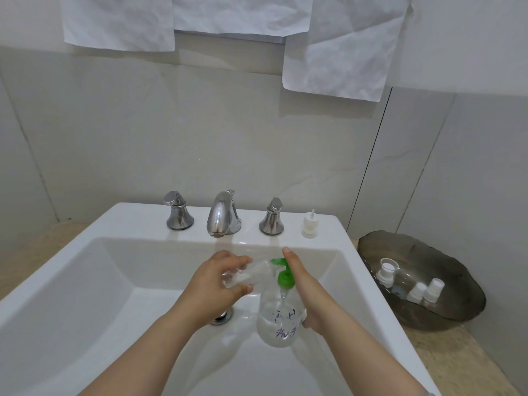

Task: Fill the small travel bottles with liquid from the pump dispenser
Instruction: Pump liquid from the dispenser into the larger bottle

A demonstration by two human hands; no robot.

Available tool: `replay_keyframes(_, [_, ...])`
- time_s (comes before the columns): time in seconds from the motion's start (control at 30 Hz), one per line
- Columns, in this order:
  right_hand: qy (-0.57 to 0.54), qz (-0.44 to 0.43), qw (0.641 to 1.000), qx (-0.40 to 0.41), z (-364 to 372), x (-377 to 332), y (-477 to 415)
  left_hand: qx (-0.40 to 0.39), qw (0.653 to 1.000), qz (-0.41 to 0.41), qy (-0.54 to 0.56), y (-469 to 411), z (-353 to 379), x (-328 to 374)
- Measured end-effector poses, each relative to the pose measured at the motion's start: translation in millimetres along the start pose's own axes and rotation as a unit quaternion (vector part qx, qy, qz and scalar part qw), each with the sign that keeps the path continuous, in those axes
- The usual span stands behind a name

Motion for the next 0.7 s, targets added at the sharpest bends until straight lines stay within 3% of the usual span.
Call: replay_keyframes(0.7, [0.012, -0.019, 1.000, 0.015, 1.6, -5.8, 7.1, -0.013, 0.999, -0.013, -0.045, 3.9, 5.3, -4.2])
Point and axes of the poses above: each hand's wrist, its own y-axis away from the middle knuckle, its own z-axis out of the palm, x = y × z, the point moved 5 cm from there along -y, towards the middle knuckle, and after that the axes turned 3 degrees about -x, right-handed, at the moved point
